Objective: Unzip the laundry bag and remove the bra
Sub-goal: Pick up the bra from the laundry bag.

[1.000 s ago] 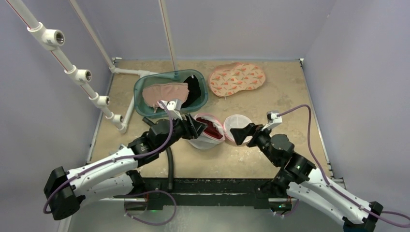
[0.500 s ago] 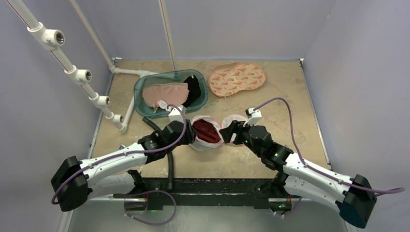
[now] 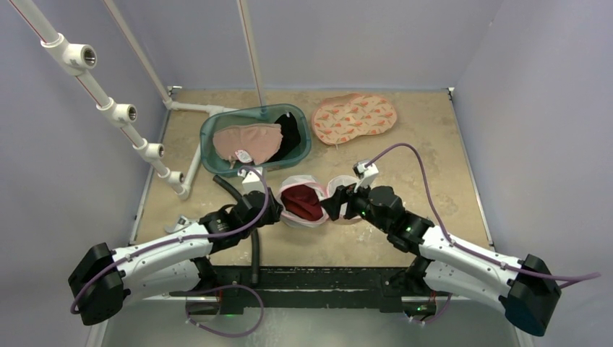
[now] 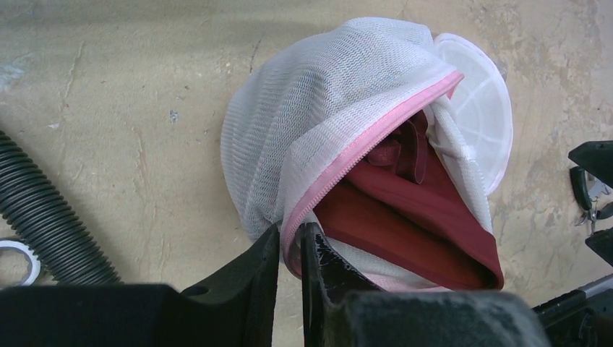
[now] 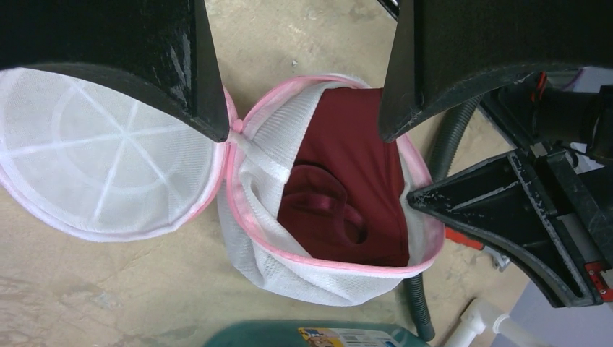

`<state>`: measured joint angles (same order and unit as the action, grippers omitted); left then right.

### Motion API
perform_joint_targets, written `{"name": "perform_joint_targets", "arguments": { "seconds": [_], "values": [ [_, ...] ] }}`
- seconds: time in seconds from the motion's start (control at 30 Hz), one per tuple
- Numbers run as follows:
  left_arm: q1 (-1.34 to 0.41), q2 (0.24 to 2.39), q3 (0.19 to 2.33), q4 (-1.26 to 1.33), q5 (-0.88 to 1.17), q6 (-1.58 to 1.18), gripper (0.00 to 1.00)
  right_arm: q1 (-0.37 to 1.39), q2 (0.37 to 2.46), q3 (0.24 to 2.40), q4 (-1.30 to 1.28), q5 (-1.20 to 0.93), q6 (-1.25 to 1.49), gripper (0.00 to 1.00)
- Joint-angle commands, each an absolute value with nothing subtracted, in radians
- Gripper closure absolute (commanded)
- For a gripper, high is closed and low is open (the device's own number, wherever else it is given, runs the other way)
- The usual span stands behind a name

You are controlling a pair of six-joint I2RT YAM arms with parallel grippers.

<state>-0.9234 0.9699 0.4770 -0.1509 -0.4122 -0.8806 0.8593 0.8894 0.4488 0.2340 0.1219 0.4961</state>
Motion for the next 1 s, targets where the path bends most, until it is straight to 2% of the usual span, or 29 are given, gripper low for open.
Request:
{"name": "perform_joint_targets", "arguments": {
  "seconds": [0.0,0.1,0.3,0.47,0.53,0.77,0.8,0.97],
  "values": [
    [-0.927,0.944,0.468,-0.152,-0.437,-0.884,0.85,0.866,0.870,0.468,0.217,0.189,0.499,0.21],
    [-0.927,0.892,0.481,-0.187,-0.442,-0.879,0.84,0.866,0.855,0.437,0.197,0.201,0.560,0.19],
    [-0.927,0.768,0.562,-0.253,-0.426,-0.806,0.74,0.827,0.847,0.418,0.241,0.169,0.650,0.19],
    [-0.928,0.747,0.655,-0.255,-0.350,-0.646,0.49,0.715,0.940,0.443,0.310,0.008,0.725,0.30],
    [-0.928,0.758,0.688,-0.247,-0.321,-0.600,0.44,0.707,0.995,0.461,0.329,-0.009,0.731,0.32],
    [-0.945,0.838,0.737,-0.159,-0.212,-0.510,0.40,0.707,1.116,0.493,0.360,-0.046,0.739,0.33],
    [-0.948,0.852,0.740,-0.142,-0.199,-0.490,0.33,0.707,1.132,0.497,0.355,-0.044,0.740,0.34],
    [-0.963,0.897,0.774,-0.094,-0.127,-0.367,0.31,0.708,1.188,0.510,0.320,-0.021,0.733,0.50]
  ]
}}
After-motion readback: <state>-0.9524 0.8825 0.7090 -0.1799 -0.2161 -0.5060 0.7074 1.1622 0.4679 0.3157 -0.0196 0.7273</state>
